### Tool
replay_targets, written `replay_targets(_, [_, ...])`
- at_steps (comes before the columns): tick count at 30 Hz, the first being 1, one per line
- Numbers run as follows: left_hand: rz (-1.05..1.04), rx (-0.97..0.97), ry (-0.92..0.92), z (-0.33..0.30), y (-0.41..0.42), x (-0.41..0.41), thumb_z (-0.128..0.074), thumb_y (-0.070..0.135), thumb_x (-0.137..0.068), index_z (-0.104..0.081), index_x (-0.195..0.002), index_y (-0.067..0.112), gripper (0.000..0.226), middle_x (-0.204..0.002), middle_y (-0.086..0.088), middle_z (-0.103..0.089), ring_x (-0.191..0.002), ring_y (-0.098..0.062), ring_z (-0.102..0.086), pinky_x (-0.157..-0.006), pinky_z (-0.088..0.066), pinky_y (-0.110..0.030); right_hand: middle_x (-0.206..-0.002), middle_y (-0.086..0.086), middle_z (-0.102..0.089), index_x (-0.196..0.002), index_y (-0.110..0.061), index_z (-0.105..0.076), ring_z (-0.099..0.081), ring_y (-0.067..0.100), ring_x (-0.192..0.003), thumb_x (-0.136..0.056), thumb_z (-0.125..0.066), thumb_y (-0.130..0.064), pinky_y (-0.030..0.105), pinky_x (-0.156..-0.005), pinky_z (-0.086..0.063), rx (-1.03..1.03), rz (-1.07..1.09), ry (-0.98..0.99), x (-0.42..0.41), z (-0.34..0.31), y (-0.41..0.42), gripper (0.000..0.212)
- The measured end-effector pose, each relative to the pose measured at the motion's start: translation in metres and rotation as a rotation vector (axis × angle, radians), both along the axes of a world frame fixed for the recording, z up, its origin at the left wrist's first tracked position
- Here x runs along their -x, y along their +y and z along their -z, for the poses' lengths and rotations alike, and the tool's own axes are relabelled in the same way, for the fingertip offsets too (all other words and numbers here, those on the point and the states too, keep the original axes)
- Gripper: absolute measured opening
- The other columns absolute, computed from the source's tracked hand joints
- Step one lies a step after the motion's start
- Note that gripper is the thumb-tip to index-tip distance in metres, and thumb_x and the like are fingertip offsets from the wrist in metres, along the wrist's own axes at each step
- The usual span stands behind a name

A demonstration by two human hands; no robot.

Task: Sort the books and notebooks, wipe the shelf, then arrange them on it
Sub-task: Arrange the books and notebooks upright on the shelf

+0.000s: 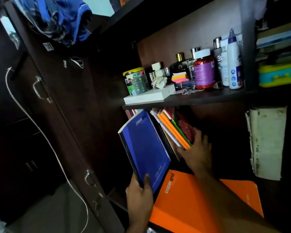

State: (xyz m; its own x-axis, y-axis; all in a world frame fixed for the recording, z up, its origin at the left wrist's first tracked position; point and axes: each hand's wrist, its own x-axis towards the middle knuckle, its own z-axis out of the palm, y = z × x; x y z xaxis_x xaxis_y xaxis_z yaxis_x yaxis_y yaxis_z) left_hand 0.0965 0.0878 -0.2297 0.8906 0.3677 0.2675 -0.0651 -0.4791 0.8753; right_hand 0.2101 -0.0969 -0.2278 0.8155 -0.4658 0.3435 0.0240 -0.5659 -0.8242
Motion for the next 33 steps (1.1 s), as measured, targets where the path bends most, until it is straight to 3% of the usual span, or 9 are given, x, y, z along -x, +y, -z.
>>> replay_targets(7, [0.019, -0.032, -0.04, 0.008, 0.001, -0.005, -0.053, 0.04, -0.103, -0.049, -0.146, 0.027, 0.045, -0.12, 0.015, -0.057, -0.129, -0.023, -0.054, -0.107, -0.048, -0.039, -0.151, 0.017, -0.037, -0.147, -0.025, -0.027, -0.036, 0.041, -0.138, -0.072, -0.087, -0.044, 0.058, -0.104, -0.046, -0.029, 0.002, -0.031, -0.007, 0.003, 0.012, 0.098])
replay_targets(11, [0.046, -0.053, -0.085, 0.006, 0.001, -0.002, -0.054, 0.033, -0.103, -0.05, -0.146, 0.024, 0.044, -0.12, 0.018, -0.057, -0.117, -0.01, -0.057, -0.1, -0.042, -0.022, -0.151, 0.015, -0.034, -0.147, -0.028, -0.027, -0.032, 0.04, -0.14, -0.071, -0.086, -0.049, 0.059, -0.104, -0.046, -0.05, -0.018, -0.052, -0.011, 0.005, 0.012, 0.099])
replay_targets(17, [0.068, -0.043, -0.083, 0.007, 0.001, 0.0, -0.054, 0.034, -0.103, -0.05, -0.146, 0.025, 0.044, -0.119, 0.021, -0.055, -0.109, -0.003, -0.054, -0.1, -0.044, -0.021, -0.15, 0.014, -0.036, -0.147, -0.028, -0.025, -0.037, 0.04, -0.138, -0.07, -0.086, -0.052, 0.056, -0.101, -0.049, -0.003, -0.016, -0.041, -0.006, 0.0, 0.011, 0.101])
replay_targets(21, [0.071, -0.049, -0.087, 0.012, 0.004, -0.002, -0.054, 0.035, -0.103, -0.05, -0.146, 0.027, 0.044, -0.122, 0.022, -0.056, -0.115, -0.004, -0.056, -0.099, -0.045, -0.02, -0.141, 0.013, -0.045, -0.149, -0.028, -0.024, -0.053, 0.037, -0.125, -0.068, -0.088, -0.042, 0.057, -0.098, -0.05, 0.239, 0.027, -0.145, 0.0, -0.01, 0.018, 0.105])
replay_targets(24, [0.063, -0.046, -0.076, 0.017, 0.005, -0.005, -0.054, 0.041, -0.102, -0.048, -0.148, 0.031, 0.048, -0.132, 0.017, -0.059, -0.125, -0.007, -0.055, -0.106, -0.045, -0.026, -0.137, 0.016, -0.046, -0.151, -0.025, -0.027, -0.054, 0.038, -0.117, -0.066, -0.086, -0.03, 0.054, -0.094, -0.049, 0.447, 0.076, -0.192, 0.001, -0.015, 0.02, 0.103])
replay_targets(27, [0.081, -0.025, -0.074, 0.018, 0.007, -0.005, -0.054, 0.04, -0.102, -0.048, -0.148, 0.031, 0.047, -0.128, 0.02, -0.058, -0.117, -0.001, -0.055, -0.1, -0.042, -0.018, -0.139, 0.021, -0.043, -0.149, -0.024, -0.025, -0.052, 0.042, -0.119, -0.064, -0.088, -0.027, 0.054, -0.091, -0.049, 0.412, 0.129, -0.197, 0.002, -0.02, 0.009, 0.106])
replay_targets(33, [0.093, -0.036, -0.089, 0.022, 0.011, -0.008, -0.058, 0.042, -0.1, -0.056, -0.141, 0.032, 0.043, -0.117, 0.026, -0.062, -0.106, 0.007, -0.059, -0.094, -0.046, -0.016, -0.139, 0.021, -0.042, -0.151, -0.023, -0.022, -0.051, 0.041, -0.119, -0.069, -0.088, -0.049, 0.05, -0.084, -0.054, 0.321, 0.109, -0.164, 0.001, -0.02, 0.003, 0.109])
